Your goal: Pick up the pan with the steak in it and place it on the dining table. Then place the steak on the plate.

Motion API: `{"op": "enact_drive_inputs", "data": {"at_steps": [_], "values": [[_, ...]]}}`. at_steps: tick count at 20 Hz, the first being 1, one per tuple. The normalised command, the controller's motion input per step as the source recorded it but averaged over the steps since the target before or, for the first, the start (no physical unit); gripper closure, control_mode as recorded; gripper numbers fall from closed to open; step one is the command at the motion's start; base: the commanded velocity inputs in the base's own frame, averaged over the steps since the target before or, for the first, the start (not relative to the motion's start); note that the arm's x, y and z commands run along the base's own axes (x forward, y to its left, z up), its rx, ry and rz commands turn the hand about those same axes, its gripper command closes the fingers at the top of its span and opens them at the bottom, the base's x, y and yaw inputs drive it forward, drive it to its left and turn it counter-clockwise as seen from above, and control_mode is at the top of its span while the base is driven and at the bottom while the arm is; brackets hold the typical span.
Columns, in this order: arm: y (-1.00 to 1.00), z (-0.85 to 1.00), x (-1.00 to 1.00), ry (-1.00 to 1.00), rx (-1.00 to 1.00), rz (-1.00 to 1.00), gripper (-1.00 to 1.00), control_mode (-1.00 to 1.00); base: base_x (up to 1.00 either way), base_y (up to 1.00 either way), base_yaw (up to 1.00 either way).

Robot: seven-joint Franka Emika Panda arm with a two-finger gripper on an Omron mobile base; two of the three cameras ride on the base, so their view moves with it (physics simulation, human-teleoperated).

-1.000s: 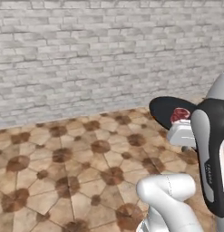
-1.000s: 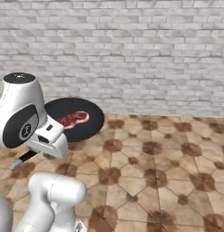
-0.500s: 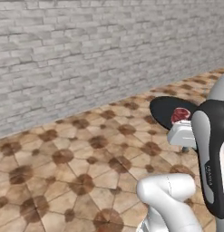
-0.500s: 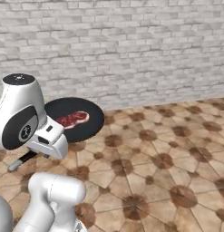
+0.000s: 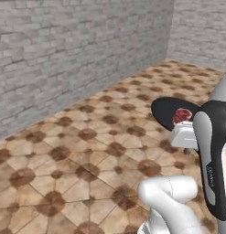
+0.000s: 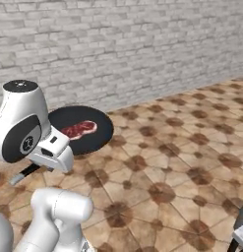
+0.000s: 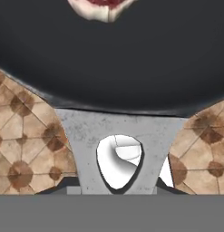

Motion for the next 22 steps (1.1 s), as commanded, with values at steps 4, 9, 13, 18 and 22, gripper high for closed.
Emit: {"op": "enact_drive_inputs", "data": {"at_steps": [4,9,13,18,22], "values": [[0.0,0.0,0.0,0.0,0.0,0.0,1.0,1.0,0.0,0.0,-0.5],[0.0,0.0,0.0,0.0,0.0,0.0,1.0,1.0,0.0,0.0,-0.5],[0.0,0.0,0.0,0.0,0.0,0.0,1.0,1.0,0.0,0.0,-0.5],[0.0,0.0,0.0,0.0,0.0,0.0,1.0,1.0,0.0,0.0,-0.5],[0.0,0.0,0.0,0.0,0.0,0.0,1.0,1.0,0.0,-0.06,-0.3]]}}
